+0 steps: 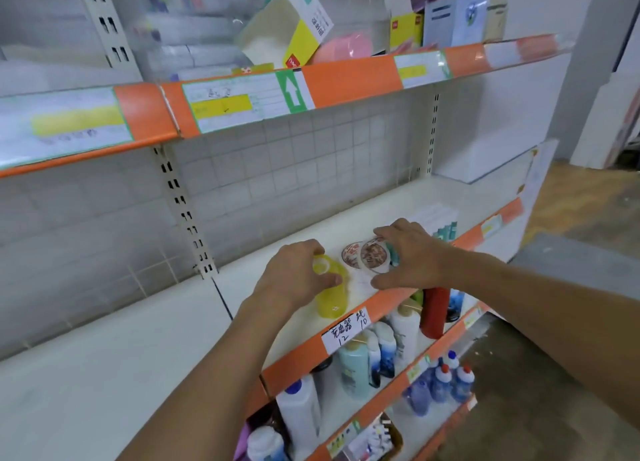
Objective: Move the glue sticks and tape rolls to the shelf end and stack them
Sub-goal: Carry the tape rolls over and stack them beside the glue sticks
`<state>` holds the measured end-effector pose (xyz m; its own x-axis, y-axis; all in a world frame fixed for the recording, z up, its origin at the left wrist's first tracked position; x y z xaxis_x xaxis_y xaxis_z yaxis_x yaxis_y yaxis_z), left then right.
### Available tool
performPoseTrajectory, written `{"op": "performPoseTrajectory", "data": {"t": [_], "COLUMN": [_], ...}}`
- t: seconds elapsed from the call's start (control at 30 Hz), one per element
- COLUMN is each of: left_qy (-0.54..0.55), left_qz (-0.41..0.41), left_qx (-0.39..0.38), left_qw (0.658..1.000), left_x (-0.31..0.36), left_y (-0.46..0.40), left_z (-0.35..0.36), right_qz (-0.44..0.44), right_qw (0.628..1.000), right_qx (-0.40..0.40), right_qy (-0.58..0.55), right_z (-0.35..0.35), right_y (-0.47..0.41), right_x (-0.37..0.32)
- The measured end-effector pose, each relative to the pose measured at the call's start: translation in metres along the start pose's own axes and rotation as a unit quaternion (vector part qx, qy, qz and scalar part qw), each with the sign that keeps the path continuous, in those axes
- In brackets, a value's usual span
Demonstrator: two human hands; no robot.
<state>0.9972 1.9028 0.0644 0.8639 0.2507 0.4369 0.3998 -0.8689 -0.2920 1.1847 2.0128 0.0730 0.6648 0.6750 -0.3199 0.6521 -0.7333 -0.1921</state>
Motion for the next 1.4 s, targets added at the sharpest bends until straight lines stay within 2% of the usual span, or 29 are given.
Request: {"op": "performPoseTrajectory", "data": {"t": [0.47,0.77,0.97,1.4], "left_qy": [-0.054,-0.089,-0.069,-0.066], "left_qz": [-0.021,-0.055,-0.091,-0.122], "left_qx": [-0.034,-0.035,-0.027,-0.018], "left_qw": [0.998,0.994,0.993,0.99], "left_x": [0.011,0.023,0.031,0.039], "left_y": [-0.018,-0.019,-0.014,-0.012], "left_z": [0.015,0.018,0.022,0.023], "right_qz": [-0.047,-0.091,-0.098,-0.111], "right_qw": [0.998,0.991,0.987,0.986], "right_qx": [-0.031,-0.095,-0.121,-0.124], "right_qy": [-0.029,-0.037,-0.034,-0.026], "right_z": [0.017,0.023,0.027,0.027], "right_y": [-0.048,-0.074,-0.078,-0.079], "right_x": [0.008,0.015,0.024,0.024]}}
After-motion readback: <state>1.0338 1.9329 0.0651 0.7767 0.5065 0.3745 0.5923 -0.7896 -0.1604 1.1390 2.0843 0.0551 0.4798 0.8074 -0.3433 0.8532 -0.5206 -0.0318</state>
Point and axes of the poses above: each hand's wrist, its own y-axis away from the middle knuckle, its own z-axis out of the palm, x = y × z, the point moved 1 cm from there along -y, towards the middle knuckle, and after that the axes turned 11 degrees about x, right-handed, at the moved point
